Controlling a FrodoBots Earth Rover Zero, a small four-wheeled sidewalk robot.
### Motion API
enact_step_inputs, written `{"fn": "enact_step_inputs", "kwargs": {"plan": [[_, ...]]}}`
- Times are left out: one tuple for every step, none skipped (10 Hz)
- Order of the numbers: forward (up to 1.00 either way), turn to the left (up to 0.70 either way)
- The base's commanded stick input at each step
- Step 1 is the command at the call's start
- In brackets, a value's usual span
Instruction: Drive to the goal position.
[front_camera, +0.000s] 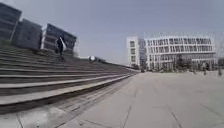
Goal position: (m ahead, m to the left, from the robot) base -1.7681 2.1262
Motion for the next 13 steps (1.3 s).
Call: {"fn": "enact_step_inputs", "kwargs": {"plan": [[0.7, 0.0], [0.7, 0.0], [0.7, 0.0], [0.7, 0.0], [0.7, 0.0], [0.7, 0.0], [0.7, 0.0], [0.7, 0.0], [0.7, 0.0], [0.7, 0.0], [0.75, 0.01], [0.85, 0.04], [0.89, 0.04]]}}
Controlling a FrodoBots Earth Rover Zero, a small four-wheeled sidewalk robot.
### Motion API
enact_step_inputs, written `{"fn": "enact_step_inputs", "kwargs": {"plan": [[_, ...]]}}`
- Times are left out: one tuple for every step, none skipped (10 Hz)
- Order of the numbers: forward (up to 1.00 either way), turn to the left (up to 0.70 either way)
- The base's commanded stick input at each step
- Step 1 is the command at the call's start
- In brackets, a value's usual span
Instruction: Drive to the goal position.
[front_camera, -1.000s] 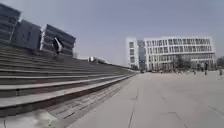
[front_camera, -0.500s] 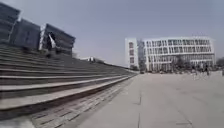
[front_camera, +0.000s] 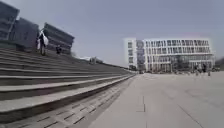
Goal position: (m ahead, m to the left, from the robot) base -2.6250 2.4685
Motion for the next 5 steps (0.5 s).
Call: {"fn": "enact_step_inputs", "kwargs": {"plan": [[0.99, 0.0], [1.0, 0.0], [1.0, 0.0], [1.0, 0.0], [1.0, 0.0]]}}
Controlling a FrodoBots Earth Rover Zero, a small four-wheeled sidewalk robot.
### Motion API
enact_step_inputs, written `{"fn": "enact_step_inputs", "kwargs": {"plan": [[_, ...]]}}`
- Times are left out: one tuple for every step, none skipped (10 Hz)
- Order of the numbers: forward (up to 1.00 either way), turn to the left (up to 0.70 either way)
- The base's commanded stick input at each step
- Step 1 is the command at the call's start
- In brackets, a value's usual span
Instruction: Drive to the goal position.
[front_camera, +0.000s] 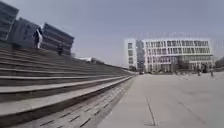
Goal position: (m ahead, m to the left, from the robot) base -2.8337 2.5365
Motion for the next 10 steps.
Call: {"fn": "enact_step_inputs", "kwargs": {"plan": [[1.0, 0.0], [1.0, 0.0], [1.0, 0.0], [1.0, -0.37], [1.0, -0.4], [1.0, -0.4], [1.0, -0.4], [1.0, -0.4], [1.0, -0.4], [1.0, -0.4]]}}
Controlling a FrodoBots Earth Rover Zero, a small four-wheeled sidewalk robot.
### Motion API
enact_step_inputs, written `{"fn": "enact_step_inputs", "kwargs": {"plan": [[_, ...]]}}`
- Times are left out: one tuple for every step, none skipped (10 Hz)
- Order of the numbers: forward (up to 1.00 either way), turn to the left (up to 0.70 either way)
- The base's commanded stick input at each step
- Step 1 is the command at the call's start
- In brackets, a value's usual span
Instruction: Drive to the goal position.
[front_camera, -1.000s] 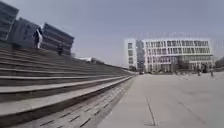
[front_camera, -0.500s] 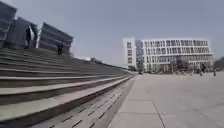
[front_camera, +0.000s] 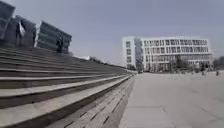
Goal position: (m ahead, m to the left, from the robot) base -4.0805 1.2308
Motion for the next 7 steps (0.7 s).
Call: {"fn": "enact_step_inputs", "kwargs": {"plan": [[1.0, -0.4], [1.0, -0.4], [1.0, -0.4], [1.0, -0.4], [1.0, -0.4], [1.0, -0.4], [1.0, -0.4]]}}
